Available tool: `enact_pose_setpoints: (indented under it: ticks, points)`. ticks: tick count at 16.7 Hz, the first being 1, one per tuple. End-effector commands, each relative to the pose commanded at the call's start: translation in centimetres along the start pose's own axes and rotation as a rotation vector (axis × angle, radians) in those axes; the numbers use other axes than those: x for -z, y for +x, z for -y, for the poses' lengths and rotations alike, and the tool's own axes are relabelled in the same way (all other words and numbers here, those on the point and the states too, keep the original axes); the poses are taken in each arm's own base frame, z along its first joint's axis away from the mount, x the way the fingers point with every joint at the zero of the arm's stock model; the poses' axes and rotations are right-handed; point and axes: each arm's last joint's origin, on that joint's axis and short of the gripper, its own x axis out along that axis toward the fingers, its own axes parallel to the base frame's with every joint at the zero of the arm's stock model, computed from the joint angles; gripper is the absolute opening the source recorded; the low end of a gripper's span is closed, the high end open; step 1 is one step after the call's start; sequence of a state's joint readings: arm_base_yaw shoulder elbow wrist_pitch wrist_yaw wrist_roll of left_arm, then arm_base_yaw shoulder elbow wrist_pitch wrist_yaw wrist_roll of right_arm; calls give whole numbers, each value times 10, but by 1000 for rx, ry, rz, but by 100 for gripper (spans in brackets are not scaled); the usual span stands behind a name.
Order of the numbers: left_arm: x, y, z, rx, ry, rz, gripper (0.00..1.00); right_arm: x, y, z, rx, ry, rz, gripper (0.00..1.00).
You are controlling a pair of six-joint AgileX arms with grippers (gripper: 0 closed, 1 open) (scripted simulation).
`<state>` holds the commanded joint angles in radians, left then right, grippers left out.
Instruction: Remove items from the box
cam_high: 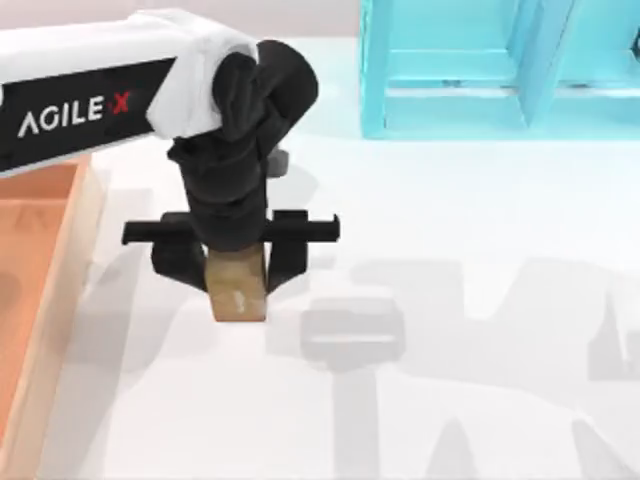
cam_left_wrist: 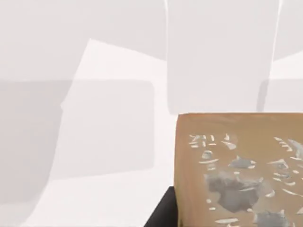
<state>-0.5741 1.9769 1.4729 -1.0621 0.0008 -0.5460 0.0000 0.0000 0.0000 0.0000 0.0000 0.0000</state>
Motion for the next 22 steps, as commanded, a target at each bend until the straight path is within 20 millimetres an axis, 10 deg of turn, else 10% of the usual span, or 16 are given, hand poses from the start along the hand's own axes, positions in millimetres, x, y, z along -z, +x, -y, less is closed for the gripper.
enact_pose_setpoints:
  ticks: [9, 22]
  points:
    - [1, 41, 1, -1, 1, -2, 0, 0, 0, 0, 0, 0, 0, 100]
    - [1, 41, 1, -1, 1, -2, 98, 0, 0, 0, 0, 0, 0, 100]
